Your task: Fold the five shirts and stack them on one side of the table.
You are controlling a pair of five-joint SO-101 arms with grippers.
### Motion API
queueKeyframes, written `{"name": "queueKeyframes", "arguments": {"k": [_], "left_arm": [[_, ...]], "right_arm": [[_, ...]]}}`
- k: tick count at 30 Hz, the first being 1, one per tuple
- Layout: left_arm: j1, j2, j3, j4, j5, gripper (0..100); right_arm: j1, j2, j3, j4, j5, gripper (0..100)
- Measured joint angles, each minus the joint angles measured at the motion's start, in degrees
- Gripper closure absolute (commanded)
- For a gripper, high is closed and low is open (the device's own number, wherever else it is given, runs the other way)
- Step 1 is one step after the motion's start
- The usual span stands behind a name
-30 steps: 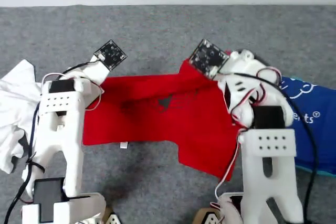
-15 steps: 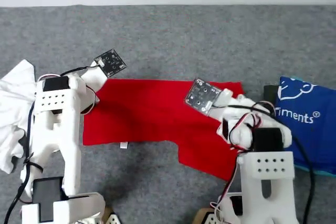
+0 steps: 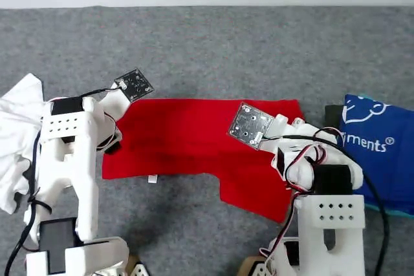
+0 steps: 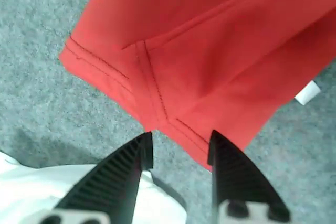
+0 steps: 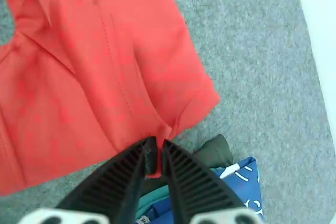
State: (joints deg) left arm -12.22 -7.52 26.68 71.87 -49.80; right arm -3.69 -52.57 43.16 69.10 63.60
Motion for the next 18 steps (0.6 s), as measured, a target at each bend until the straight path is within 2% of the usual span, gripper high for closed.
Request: {"name": "queueKeyframes", "arguments": {"k": [4,9,13,18], "left_arm": [[0.0,0.0,0.0,0.09,-0.09,82],[0.0,-4.13,0.0,0.09,-0.26,82],[0.0,-9.49,0.0,0.09,3.43,82],[0.0,-15.47,0.97,0.09,9.67,82]], "right_arm": [[0.97,0.0,0.0,-0.26,2.37,96.8],[4.13,0.0,0.0,-0.26,4.04,83.1],[6.95,0.0,-1.32,-0.26,4.04,86.3],[7.12,-0.09,-4.04,-0.35,4.04,93.7]]}}
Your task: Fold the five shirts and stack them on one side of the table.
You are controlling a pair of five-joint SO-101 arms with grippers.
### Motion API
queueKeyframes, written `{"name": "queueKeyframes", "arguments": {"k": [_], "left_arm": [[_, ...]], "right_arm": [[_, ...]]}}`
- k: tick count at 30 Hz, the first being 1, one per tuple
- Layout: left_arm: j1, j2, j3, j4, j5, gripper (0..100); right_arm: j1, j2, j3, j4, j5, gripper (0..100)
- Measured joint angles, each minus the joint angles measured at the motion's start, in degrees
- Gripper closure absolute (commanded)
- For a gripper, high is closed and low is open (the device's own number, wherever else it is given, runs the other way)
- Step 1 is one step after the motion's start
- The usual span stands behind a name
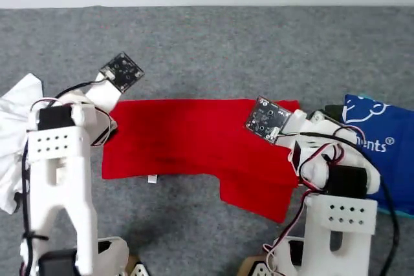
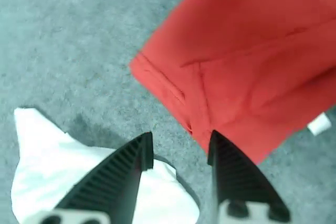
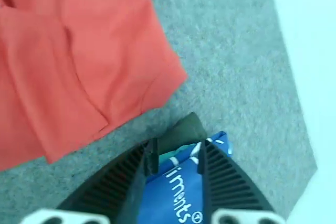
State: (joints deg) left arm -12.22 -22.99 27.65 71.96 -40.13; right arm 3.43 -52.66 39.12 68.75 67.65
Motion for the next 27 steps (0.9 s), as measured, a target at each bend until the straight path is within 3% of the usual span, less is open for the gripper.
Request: {"name": "queueKeyframes", "arguments": {"k": [2,7,10,18,27], "left_arm": [[0.0,-1.67,0.7,0.0,2.81,83],[-3.52,-4.66,0.88,-2.64,14.77,88],[-5.1,-5.19,0.88,-2.99,21.54,90],[-5.27,-0.44,3.52,-4.13,23.3,83],[-2.73,19.43,-6.24,-7.03,22.77,82]], "right_arm": [[0.0,0.09,-0.09,-1.23,0.0,99.5],[-1.76,3.25,2.99,-9.32,-0.26,98.8],[-2.55,7.47,3.16,-11.78,-7.3,98.8],[-2.9,11.6,3.16,-12.04,-25.67,98.8],[-0.97,11.6,1.05,-7.21,-28.66,98.8]]}}
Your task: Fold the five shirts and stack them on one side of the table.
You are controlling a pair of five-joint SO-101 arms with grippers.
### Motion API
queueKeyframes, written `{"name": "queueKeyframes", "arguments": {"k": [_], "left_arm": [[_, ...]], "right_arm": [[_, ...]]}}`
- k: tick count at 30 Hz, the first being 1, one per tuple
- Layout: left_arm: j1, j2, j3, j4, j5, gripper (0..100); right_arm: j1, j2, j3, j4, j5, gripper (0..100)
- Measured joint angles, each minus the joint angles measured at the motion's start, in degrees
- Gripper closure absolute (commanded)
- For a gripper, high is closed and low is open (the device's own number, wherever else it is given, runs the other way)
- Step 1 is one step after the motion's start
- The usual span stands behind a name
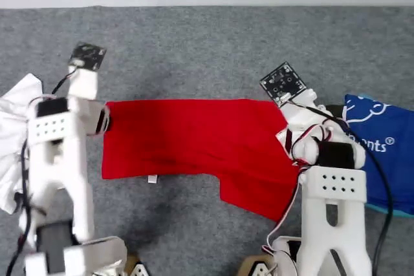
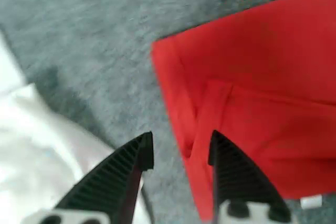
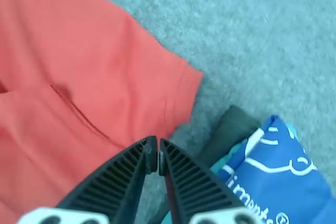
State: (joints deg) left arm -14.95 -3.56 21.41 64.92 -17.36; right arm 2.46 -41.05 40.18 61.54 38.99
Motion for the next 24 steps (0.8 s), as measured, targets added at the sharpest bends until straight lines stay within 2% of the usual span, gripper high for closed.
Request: {"name": "queueKeyframes", "arguments": {"k": [9,18,23,24], "left_arm": [[7.12,26.2,-20.48,0.44,0.0,83],[7.56,43.34,-39.82,15.21,-0.79,84],[7.91,47.82,-47.74,22.95,-3.96,100],[8.0,47.91,-48.62,24.88,-4.75,99]], "right_arm": [[4.22,0.0,-4.48,7.47,-6.33,98.8],[5.54,-3.6,-4.48,10.02,-6.51,98.8],[5.54,-7.03,-3.87,10.02,-6.51,98.8],[5.54,-7.56,-3.34,10.02,-6.51,98.8]]}}
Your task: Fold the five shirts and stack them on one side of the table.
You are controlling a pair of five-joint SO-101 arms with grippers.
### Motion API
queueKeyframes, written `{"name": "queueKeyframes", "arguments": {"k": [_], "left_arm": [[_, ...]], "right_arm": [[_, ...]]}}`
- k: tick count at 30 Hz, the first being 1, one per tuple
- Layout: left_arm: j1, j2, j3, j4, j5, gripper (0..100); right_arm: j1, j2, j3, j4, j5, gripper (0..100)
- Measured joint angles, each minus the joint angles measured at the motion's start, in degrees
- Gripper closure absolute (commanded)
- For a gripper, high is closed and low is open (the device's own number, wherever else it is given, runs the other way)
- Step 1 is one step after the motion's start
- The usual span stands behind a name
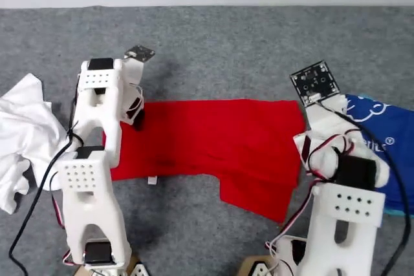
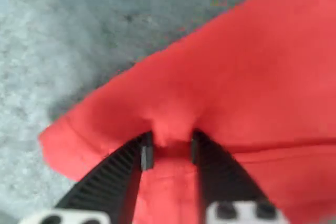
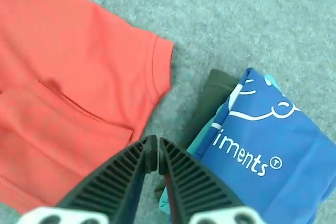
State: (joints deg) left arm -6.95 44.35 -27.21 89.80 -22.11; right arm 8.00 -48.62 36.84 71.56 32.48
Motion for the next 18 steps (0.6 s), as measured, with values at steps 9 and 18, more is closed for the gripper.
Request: {"name": "queueKeyframes", "arguments": {"k": [9,18], "left_arm": [[-1.14,0.44,-3.69,8.88,-3.25,99],[-1.05,0.44,0.79,8.88,-3.52,98]], "right_arm": [[0.09,-3.25,1.32,0.0,0.0,98.8],[0.09,-3.25,1.32,0.0,0.0,98.8]]}}
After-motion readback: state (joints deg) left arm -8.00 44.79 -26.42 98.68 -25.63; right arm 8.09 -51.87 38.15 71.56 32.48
